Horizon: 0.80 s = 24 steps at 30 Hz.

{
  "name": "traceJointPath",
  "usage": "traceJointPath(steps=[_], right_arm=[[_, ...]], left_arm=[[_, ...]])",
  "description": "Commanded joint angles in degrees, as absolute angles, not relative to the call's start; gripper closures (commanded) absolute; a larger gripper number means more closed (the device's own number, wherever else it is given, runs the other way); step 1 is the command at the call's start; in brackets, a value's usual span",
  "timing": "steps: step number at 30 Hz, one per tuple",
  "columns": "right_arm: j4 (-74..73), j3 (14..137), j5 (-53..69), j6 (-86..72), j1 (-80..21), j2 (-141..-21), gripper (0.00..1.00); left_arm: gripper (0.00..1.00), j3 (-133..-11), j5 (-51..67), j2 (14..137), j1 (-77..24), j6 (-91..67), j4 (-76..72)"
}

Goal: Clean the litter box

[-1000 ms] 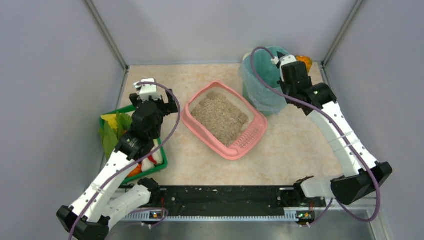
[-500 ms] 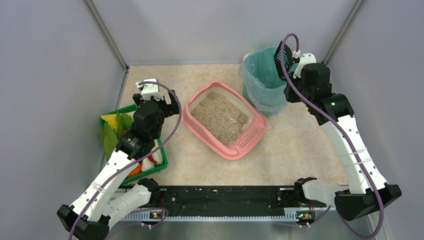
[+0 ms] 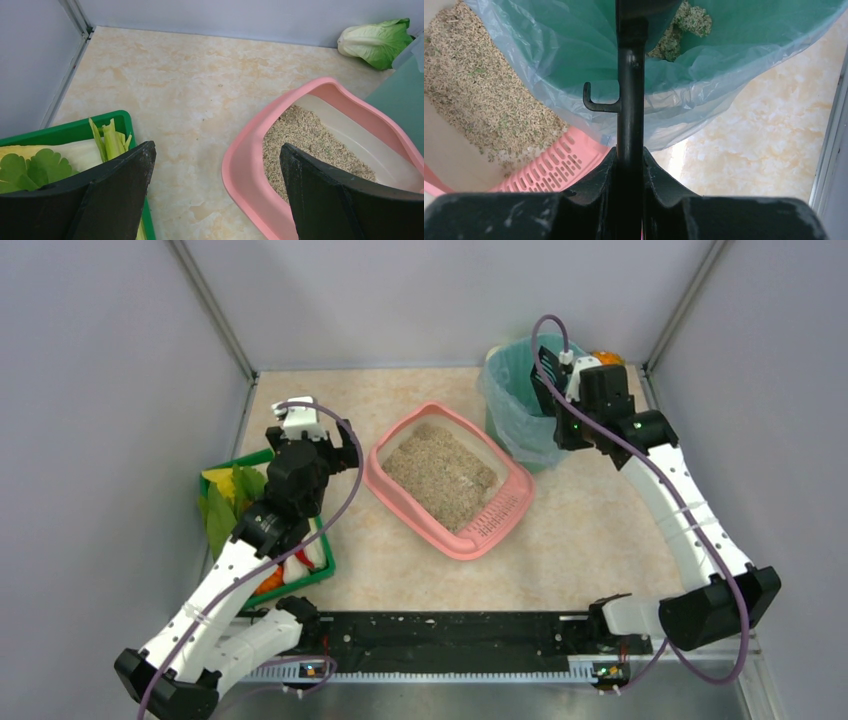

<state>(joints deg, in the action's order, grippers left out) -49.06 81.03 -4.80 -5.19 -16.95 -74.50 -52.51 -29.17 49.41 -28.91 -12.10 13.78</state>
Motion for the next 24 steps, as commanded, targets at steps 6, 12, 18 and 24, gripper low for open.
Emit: traceJointPath(steps=[6,12,18,24], right_arm=[[-44.0,87.4,-1.8,-8.2,-16.7,-69.7,1.00],[-42.3,89.5,4.0,-10.8,-16.6,-68.6,1.00],[-39.9,89.0,16.3,-15.4,-16.6,-68.1,1.00],[-36.4,84.6,30.1,-18.1,-16.6,-68.1,1.00]], left_arm=[[0.01,-56.0,-26.7,50.4,-28.6,-13.6,12.5],[0.01,-56.7,-23.3,51.0,-28.7,-14.3,11.8],[0.01,-56.1,-16.5,51.3,-28.7,-16.3,9.1],[0.01,-56.6,-10.0,52.4,-28.6,-15.5,7.1]])
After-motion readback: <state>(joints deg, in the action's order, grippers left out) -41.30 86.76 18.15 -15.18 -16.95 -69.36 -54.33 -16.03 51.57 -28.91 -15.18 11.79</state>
